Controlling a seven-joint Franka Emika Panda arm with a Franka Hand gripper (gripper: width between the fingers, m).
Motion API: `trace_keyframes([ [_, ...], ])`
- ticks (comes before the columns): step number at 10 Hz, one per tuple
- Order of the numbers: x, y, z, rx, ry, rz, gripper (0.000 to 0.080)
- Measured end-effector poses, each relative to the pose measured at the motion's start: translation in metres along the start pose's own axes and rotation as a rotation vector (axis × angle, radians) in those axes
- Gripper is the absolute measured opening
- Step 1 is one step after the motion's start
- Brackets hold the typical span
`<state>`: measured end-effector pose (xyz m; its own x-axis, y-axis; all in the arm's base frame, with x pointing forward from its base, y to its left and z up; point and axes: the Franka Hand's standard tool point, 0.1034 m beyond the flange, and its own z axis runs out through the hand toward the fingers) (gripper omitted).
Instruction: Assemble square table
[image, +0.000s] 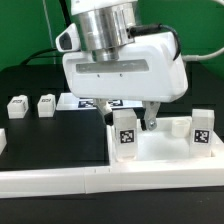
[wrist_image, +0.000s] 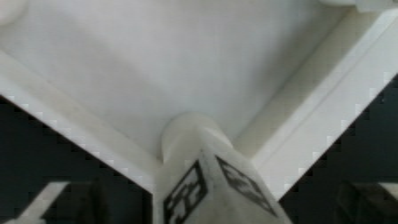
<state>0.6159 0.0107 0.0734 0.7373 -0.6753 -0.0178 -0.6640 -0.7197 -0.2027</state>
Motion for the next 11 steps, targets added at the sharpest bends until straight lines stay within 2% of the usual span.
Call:
trace_keyframes([
  [1,0.0001,0.0004,0.0008,-0.001,-0.001,-0.055,0.0648],
  [2,0.0006,0.0002,0.0004,-0.013,0.005,-0.211,0.0648],
  [3,0.0024,-0.0009,-0.0004,-0.044,0.015,-0.46,0.0649],
  [4,0.0053,-0.0012,0.0009,-0.049,0.013,-0.655,0.0649],
  [7,0.0042,-0.0021,0.0021,-0.047,0.01,-0.667,0.0619],
  [8,0.0041,-0.0021,0.0022,-0.046,0.01,-0.66,0.0432],
  [9,0.0043,-0.0021,0.0022,-0.045,0.012,-0.588,0.0432],
  [10,0.0065,0.0002,0.0019,-0.047,0.016,-0.515,0.0295],
  [11,0.0066,0.0004,0.002,-0.047,0.017,-0.483,0.0295],
])
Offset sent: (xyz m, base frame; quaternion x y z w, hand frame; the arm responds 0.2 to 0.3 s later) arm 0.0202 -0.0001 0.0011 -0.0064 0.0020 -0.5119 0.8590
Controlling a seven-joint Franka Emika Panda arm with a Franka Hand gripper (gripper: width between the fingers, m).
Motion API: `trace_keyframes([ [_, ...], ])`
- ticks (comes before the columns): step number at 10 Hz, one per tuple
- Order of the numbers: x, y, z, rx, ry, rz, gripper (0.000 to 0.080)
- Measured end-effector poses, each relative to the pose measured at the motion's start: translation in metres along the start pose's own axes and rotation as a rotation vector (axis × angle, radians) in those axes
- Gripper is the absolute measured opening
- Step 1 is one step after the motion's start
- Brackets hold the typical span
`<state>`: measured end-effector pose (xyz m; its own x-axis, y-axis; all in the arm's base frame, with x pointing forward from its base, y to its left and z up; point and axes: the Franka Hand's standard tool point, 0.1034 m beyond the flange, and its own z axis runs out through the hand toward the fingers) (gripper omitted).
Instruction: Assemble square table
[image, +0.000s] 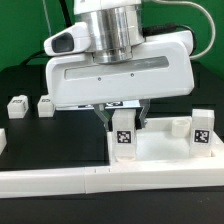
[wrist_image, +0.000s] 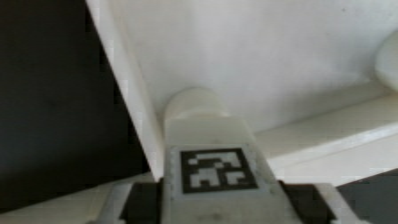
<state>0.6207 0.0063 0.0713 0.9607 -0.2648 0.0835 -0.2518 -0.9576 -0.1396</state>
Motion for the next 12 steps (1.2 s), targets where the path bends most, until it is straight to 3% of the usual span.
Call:
trace_keyframes([
  [2,0.0015,-0.0007,-0.0011,0.002,-0.004,0.289,0.0295],
  [4,0.0007,-0.0022,-0.0005,-0.012,-0.027,0.659,0.0295],
  [6,-0.0005,-0.0033,0.0035,0.047,-0.067,1.052,0.0294],
  [9,-0.0003,-0.0028,0.0036,0.062,-0.077,1.126,0.0294],
  [11,-0.0003,-0.0027,0.0036,0.063,-0.076,1.093,0.0542],
  [12,-0.0002,-0.0017,0.0036,0.06,-0.067,0.932,0.0616],
])
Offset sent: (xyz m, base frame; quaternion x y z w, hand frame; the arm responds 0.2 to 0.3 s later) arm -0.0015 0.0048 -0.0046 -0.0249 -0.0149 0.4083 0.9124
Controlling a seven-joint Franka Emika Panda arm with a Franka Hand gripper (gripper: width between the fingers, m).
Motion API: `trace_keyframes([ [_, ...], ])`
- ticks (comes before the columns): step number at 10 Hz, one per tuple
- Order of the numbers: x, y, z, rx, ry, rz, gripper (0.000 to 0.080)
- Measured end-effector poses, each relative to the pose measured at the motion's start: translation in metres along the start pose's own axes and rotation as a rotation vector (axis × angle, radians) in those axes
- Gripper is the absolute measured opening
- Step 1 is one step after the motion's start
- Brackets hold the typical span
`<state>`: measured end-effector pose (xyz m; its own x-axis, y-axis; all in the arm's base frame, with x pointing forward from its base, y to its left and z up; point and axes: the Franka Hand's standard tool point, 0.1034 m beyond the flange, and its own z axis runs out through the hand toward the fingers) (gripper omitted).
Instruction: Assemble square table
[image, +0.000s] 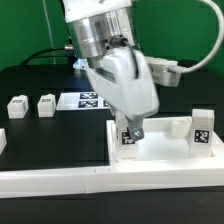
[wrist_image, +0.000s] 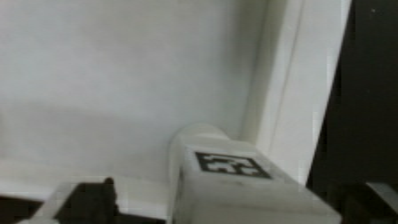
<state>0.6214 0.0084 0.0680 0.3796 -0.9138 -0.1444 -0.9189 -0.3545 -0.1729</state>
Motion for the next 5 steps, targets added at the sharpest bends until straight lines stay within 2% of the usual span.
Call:
trace_keyframes([
  [2,0.0074,-0.0002,-0.0039,-0.009,0.016,-0.422,0.0643],
  [3,0.0087,0.0007,-0.005,0.0,0.033,-0.438,0.0648],
  [5,0.0092,0.0019,-0.0043,-0.009,0.034,-0.608,0.0649],
])
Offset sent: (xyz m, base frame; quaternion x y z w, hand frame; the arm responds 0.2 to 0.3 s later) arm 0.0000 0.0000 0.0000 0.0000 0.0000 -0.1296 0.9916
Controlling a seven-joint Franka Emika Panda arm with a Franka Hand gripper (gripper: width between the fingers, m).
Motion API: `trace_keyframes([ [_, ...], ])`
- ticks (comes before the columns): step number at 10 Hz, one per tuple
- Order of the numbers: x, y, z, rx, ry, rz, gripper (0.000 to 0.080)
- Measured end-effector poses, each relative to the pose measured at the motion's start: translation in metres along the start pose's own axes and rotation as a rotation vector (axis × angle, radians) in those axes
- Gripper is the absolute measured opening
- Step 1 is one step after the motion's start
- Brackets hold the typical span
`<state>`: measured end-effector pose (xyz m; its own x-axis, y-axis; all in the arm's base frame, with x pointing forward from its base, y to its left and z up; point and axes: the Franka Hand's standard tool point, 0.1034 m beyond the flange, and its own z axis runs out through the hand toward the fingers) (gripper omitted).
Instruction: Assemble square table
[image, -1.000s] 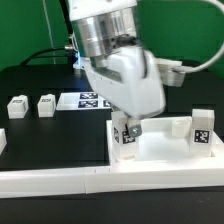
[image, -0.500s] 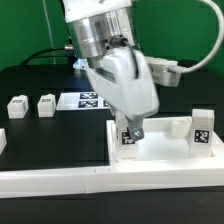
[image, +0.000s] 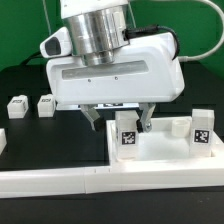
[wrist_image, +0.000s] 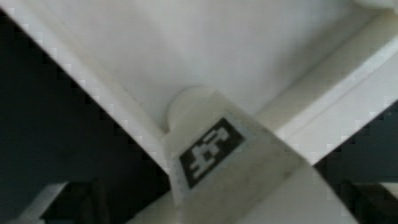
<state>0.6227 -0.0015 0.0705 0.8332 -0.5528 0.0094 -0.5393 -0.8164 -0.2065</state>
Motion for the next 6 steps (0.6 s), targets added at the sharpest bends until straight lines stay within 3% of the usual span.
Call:
trace_keyframes([
  [1,0.0006,-0.0014,-0.0003,-0.045,0.015,-0.175,0.0649],
  [3,0.0016,-0.006,-0.0013,-0.103,0.024,-0.619,0.0649],
  [6,0.0006,-0.0062,-0.0005,-0.102,0.018,-0.655,0.0622],
])
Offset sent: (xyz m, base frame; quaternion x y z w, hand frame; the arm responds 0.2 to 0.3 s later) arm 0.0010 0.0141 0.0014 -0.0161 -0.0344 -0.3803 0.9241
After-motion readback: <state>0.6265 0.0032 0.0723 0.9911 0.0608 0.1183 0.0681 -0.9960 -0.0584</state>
